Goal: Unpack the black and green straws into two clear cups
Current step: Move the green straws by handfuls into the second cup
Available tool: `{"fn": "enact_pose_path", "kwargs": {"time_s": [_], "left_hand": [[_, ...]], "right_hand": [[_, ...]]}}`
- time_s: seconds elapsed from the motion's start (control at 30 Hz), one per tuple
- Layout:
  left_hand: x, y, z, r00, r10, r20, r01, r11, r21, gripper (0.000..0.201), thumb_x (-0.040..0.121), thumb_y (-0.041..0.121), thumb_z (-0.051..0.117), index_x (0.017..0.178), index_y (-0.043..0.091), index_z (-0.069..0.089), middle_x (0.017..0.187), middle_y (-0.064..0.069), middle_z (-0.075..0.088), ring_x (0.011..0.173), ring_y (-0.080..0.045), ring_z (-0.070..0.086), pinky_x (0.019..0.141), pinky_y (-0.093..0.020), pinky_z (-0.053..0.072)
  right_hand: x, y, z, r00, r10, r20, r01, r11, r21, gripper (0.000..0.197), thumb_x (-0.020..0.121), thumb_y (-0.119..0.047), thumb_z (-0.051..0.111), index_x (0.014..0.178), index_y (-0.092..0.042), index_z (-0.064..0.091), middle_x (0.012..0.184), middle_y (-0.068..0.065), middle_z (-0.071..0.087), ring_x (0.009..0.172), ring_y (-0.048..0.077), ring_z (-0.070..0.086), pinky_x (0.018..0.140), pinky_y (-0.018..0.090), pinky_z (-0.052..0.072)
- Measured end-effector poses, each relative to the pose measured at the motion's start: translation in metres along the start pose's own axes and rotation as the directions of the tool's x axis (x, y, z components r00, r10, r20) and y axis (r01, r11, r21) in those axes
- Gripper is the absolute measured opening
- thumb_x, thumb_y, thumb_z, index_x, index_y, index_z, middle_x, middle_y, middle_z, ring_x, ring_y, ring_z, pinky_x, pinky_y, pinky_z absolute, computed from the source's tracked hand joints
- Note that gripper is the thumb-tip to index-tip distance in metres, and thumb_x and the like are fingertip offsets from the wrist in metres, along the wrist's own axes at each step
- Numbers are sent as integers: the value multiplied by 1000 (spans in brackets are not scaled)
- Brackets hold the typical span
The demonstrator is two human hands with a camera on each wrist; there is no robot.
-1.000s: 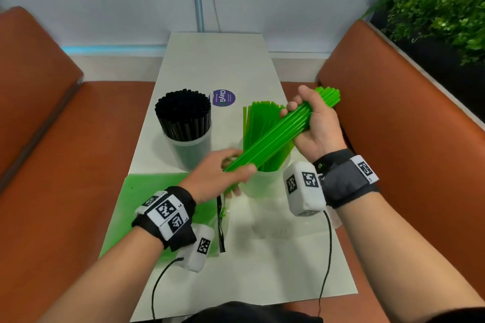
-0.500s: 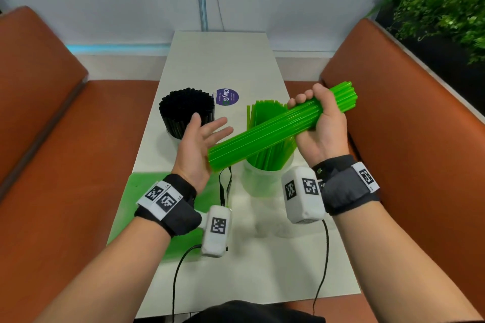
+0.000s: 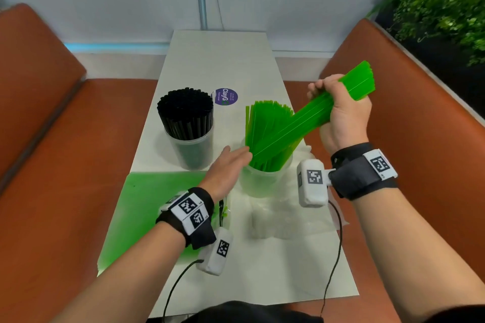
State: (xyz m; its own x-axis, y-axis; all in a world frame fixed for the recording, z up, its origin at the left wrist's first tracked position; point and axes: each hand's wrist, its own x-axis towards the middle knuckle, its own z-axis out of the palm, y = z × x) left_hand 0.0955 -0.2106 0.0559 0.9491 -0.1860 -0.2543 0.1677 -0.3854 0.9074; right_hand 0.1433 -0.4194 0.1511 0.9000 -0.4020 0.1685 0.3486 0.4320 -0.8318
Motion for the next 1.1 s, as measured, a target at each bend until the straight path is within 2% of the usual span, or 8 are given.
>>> {"fn": "enact_pose_path", "kwargs": {"time_s": [0.1, 0.23, 0.47, 0.63, 0.77, 0.9, 1.0, 1.1], "left_hand": [[4, -5, 11, 995, -48, 88, 32, 983, 178, 58, 93, 62, 40, 148, 45, 36, 166, 5, -7, 152, -25, -13, 119, -52, -3], [9, -8, 20, 986, -91, 143, 40, 943, 329, 55, 97, 60, 39, 149, 44, 33, 165, 6, -14, 149, -28, -22, 119, -55, -4], [10, -19, 21, 978, -106, 180, 8, 878, 478, 63, 90, 65, 42, 149, 49, 29, 163, 9, -22, 148, -28, -26, 120, -56, -2], [12, -21, 17, 978, -101, 185, 7, 892, 452, 59, 91, 63, 46, 147, 51, 32, 163, 11, -19, 148, -25, -27, 120, -56, -4], [11, -23, 15, 977, -96, 189, 0, 892, 452, 61, 91, 59, 52, 147, 52, 31, 163, 11, -19, 148, -25, -27, 120, -57, -3], [10, -24, 16, 977, -82, 194, -15, 892, 453, 64, 89, 57, 55, 148, 52, 30, 163, 11, -20, 148, -25, -27, 120, -58, -1], [10, -24, 15, 977, -81, 195, -15, 893, 449, 65, 88, 58, 55, 147, 52, 30, 163, 12, -20, 148, -25, -26, 120, -58, 1], [10, -24, 15, 977, -81, 197, -18, 891, 454, 67, 85, 59, 55, 147, 53, 30, 163, 11, -19, 148, -25, -26, 120, -59, 2]], "right_hand": [[5, 5, -8, 998, -65, -13, 62, 989, -138, 9, 82, 0, 66, 80, -8, 63, 83, 17, 65, 75, 23, 63, 77, 35, 54], [8, 24, -21, 998, -59, -27, 48, 950, -309, 9, 79, -10, 74, 81, -13, 66, 82, -2, 69, 72, 8, 65, 64, 19, 52], [8, 71, -43, 992, 123, 23, -99, 885, -454, 10, 79, -8, 73, 80, -16, 67, 72, -5, 67, 68, 11, 64, 63, 25, 52], [3, 94, -37, 981, 173, 92, -88, 810, -580, 17, 79, -9, 73, 78, -24, 66, 74, -7, 70, 73, 13, 68, 75, 37, 56], [7, 94, -23, 972, 107, 210, 59, 753, -655, 34, 74, -20, 80, 100, -28, 59, 98, -6, 68, 94, 12, 66, 84, 35, 53], [18, 81, -2, 931, 126, 342, 172, 674, -719, 73, 67, -53, 80, 128, -52, 41, 136, -4, 51, 117, 13, 55, 93, 27, 47], [29, 80, 14, 840, 203, 503, 378, 445, -812, 83, 67, -69, 69, 138, -54, 30, 151, -4, 37, 137, 18, 37, 107, 35, 34], [33, 86, 25, 685, 484, 544, 549, 148, -823, 97, 61, -87, 56, 144, -56, 17, 157, 4, 24, 146, 27, 16, 113, 54, 26]]}}
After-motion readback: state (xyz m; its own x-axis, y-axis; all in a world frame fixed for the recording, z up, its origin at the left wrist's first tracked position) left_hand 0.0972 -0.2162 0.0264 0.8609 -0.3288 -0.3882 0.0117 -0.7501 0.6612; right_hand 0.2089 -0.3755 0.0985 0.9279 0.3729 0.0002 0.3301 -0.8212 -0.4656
